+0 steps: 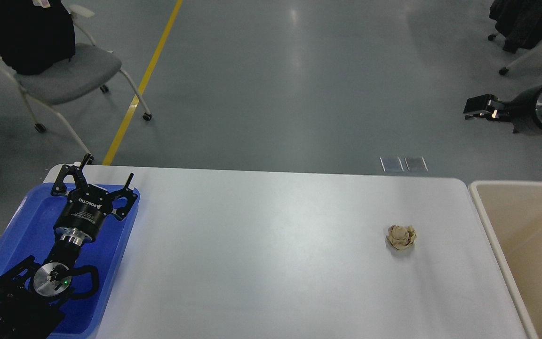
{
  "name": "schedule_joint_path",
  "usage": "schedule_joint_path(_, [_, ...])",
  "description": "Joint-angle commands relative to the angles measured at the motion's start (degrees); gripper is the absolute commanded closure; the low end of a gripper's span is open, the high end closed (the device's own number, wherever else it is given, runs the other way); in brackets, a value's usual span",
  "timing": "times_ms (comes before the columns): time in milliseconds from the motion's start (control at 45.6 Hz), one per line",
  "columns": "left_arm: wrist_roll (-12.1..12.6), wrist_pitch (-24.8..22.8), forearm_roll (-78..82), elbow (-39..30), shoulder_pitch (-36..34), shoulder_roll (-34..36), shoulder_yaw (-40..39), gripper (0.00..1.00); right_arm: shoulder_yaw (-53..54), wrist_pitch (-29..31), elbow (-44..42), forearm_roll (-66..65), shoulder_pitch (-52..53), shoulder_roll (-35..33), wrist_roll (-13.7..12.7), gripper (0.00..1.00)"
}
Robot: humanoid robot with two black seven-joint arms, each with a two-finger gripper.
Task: Tidy desktop
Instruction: 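Bring the empty right gripper back over the table toward the paper ball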
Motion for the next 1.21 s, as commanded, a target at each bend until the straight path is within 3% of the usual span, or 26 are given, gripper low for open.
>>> schedule_joint_path(0, [0.0, 0.0, 0.0, 0.0, 0.1, 0.0, 0.0, 0.01, -5.0, -0.5, 10.1, 0.4, 9.8, 9.2, 0.0, 0.00])
schedule_joint_path(285, [0.0, 0.0, 0.0, 0.0, 0.1, 0.0, 0.0, 0.01, -5.1, 1.2, 13.4, 0.5, 12.3, 18.2, -0.1, 0.00])
schedule_joint_path(592, [0.0, 0.0, 0.0, 0.0, 0.1, 0.0, 0.0, 0.01, -5.0, 7.5, 13.4, 0.9, 14.1, 27.2, 0.0, 0.00])
schedule_joint_path(943, [0.1, 0.0, 0.0, 0.0, 0.3, 0.0, -0.4, 0.01, -2.7, 22.1, 19.5, 0.7, 19.5, 28.8, -0.1, 0.00])
schedule_joint_path(1184, [0.0, 0.0, 0.0, 0.0, 0.4, 0.0, -0.6, 0.01, -2.7, 34.3, 19.6, 0.8, 23.8, 26.3, -0.1, 0.00])
